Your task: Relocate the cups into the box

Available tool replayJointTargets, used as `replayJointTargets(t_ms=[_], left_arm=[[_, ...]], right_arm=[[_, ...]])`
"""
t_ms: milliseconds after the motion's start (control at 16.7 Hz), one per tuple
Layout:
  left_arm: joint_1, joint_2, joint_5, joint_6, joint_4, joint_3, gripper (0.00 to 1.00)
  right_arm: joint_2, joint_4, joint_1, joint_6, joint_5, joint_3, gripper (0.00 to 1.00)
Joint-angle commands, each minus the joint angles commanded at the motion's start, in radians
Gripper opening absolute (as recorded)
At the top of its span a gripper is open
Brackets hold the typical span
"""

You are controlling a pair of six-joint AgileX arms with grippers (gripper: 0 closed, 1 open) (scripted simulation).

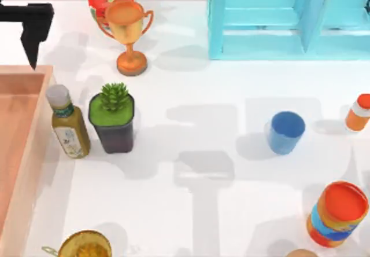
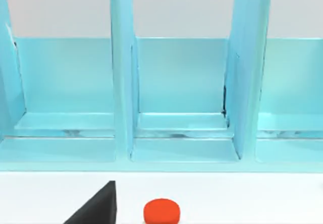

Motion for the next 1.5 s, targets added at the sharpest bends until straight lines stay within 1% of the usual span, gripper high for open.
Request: replayJointTargets(t_ms=[240,420,540,660,840,1140,1320,1500], left_arm=[[-0.340,0.284,-0.072,-0.333,0.009,0.370,1.00],[-0.584,0.473,-0.129,-0.570,0.025,0.601,1.00],[-0.717,0.580,-0.163,-0.701,0.036,0.723,1.00],[-0.814,0.662,-0.189,-0.797,0.046,0.814,1.00],[-0.882,0.726,-0.210,-0.865,0.054,0.881,1.00],[-0.882,0.728,-0.208,-0.866,0.056,0.877,1.00],[-0.874,0.715,-0.209,-0.858,0.124,0.806,1.00],[-0.860,0.695,-0.207,-0.844,0.252,0.660,1.00]], right_arm=[[0.000,0.000,0.000,0.000,0.000,0.000,1.00],[0.000,0.000,0.000,0.000,0.000,0.000,1.00],[0.000,0.000,0.000,0.000,0.000,0.000,1.00],[0.000,0.000,0.000,0.000,0.000,0.000,1.00],[0.000,0.000,0.000,0.000,0.000,0.000,1.00],[0.000,0.000,0.000,0.000,0.000,0.000,1.00],[0.000,0.000,0.000,0.000,0.000,0.000,1.00],[0.000,0.000,0.000,0.000,0.000,0.000,1.00]])
